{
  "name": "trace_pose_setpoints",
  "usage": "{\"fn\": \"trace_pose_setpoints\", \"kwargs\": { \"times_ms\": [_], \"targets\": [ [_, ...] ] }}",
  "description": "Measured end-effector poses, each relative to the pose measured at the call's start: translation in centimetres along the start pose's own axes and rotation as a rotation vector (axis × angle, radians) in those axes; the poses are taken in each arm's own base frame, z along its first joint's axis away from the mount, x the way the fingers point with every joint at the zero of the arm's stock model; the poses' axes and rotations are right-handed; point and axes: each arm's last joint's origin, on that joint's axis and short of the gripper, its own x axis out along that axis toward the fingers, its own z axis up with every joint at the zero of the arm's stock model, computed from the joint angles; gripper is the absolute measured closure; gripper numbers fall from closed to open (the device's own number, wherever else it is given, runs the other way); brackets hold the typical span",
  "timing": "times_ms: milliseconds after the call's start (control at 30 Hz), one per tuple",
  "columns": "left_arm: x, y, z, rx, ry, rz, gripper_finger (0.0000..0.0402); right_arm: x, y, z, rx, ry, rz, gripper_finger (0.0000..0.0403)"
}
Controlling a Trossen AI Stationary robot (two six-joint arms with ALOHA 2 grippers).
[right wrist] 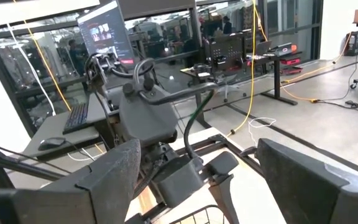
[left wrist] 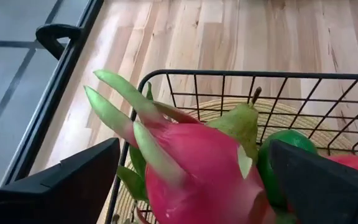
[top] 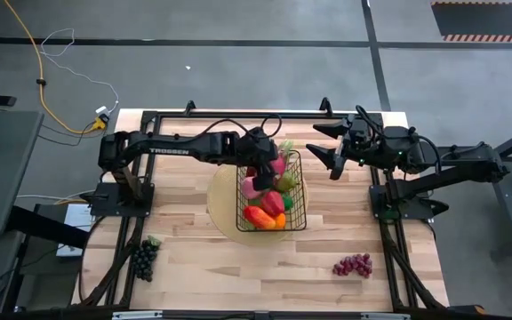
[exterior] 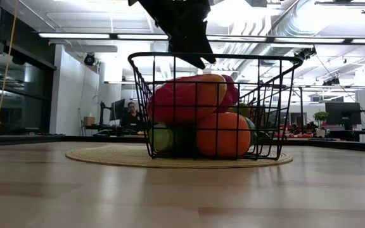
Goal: Build produce basket
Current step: Put the grapes into the wire basket
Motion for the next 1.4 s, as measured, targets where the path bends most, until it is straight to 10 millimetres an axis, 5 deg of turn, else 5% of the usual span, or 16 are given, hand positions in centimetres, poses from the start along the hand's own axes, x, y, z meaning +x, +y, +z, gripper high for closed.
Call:
{"fn": "trace_pose_setpoints", "kwargs": {
  "times_ms": [167,500,600,1000,1300,1400],
  "targets": [
    [-2.9,0.5,0.9,-0.005,-0.07,0.0,0.0002,0.0,0.0,0.0,-0.023,0.0,0.0,0.0089],
    [-16.2,1.8,1.7,-0.076,-0.335,-0.192,0.0002,0.0,-0.1,0.0,-0.043,-0.003,-0.047,0.0089],
    [-18.6,1.7,0.6,-0.111,-0.475,-0.25,0.0002,0.0,-0.2,-0.2,-0.051,0.012,-0.049,0.0089],
    [-17.9,1.3,-8.3,-0.441,-0.828,-0.23,0.0002,0.0,-0.2,-0.4,-0.061,0.034,-0.052,0.0089],
    [-18.9,1.5,-9.4,-0.452,-0.849,-0.215,0.0002,0.0,-0.2,-0.4,-0.048,0.034,-0.05,0.0089],
    [-18.9,1.4,-9.4,-0.457,-0.848,-0.218,0.0002,-0.1,-0.1,-0.4,0.107,0.059,-0.005,0.0089]
  ]
}}
